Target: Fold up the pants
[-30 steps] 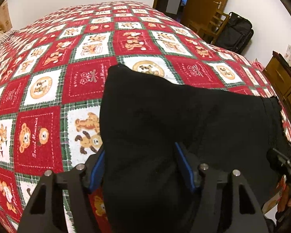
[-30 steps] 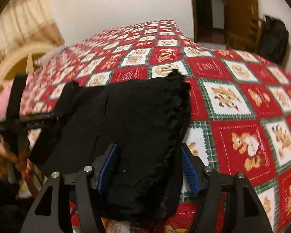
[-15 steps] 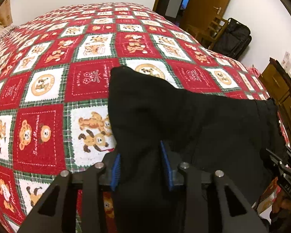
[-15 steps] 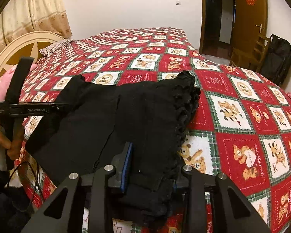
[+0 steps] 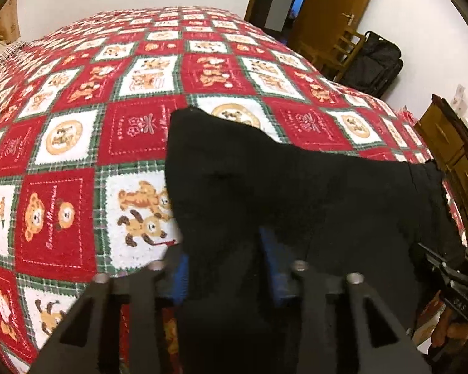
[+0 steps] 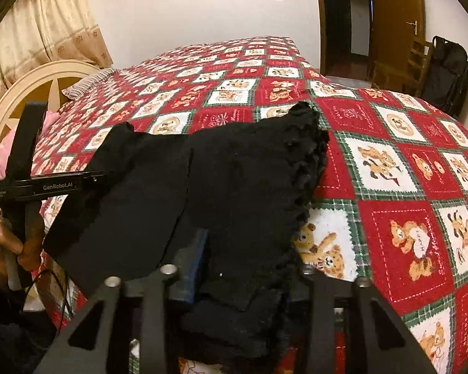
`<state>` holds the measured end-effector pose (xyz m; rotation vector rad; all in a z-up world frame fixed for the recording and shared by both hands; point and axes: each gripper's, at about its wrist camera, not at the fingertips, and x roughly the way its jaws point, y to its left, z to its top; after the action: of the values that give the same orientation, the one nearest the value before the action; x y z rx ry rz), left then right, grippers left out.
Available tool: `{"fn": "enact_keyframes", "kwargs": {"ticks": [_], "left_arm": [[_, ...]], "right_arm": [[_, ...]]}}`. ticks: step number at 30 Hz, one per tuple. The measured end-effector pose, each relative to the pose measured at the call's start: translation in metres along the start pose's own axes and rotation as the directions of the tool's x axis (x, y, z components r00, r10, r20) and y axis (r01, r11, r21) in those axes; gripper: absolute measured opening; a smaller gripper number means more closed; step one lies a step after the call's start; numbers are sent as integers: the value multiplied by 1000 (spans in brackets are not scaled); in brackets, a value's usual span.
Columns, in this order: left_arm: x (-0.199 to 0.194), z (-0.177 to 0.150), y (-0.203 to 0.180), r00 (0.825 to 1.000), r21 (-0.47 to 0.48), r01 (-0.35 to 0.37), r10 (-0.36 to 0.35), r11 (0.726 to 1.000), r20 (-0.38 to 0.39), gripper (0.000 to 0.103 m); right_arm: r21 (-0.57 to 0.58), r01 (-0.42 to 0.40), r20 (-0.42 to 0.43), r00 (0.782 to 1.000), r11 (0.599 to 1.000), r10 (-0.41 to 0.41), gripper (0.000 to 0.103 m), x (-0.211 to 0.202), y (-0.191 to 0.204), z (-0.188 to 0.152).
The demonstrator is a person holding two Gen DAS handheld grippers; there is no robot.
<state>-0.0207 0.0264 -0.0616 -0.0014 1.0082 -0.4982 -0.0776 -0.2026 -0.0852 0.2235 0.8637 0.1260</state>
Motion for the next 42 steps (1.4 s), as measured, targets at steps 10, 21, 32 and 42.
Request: {"fn": "enact_keyframes", "kwargs": {"ticks": [10, 21, 32, 42], "left_arm": [[-22, 3, 18, 994, -126, 104, -98, 987, 58, 14], [-44, 42, -1, 993, 16, 55, -56, 998, 100, 20], [12, 70, 47, 997, -146, -70, 67, 987, -26, 30], [-31, 10, 38, 991, -153, 137, -134, 979, 26, 75]], "right_arm": [[-71, 13, 80, 997, 997, -7, 28, -25, 17, 10], [-1, 11, -11, 1000, 1000, -11, 28, -4, -5, 8], [19, 10, -11, 1000, 1000, -9, 29, -6, -10, 3], [50, -29, 2, 1000, 998, 29, 30, -4, -17, 0]]}}
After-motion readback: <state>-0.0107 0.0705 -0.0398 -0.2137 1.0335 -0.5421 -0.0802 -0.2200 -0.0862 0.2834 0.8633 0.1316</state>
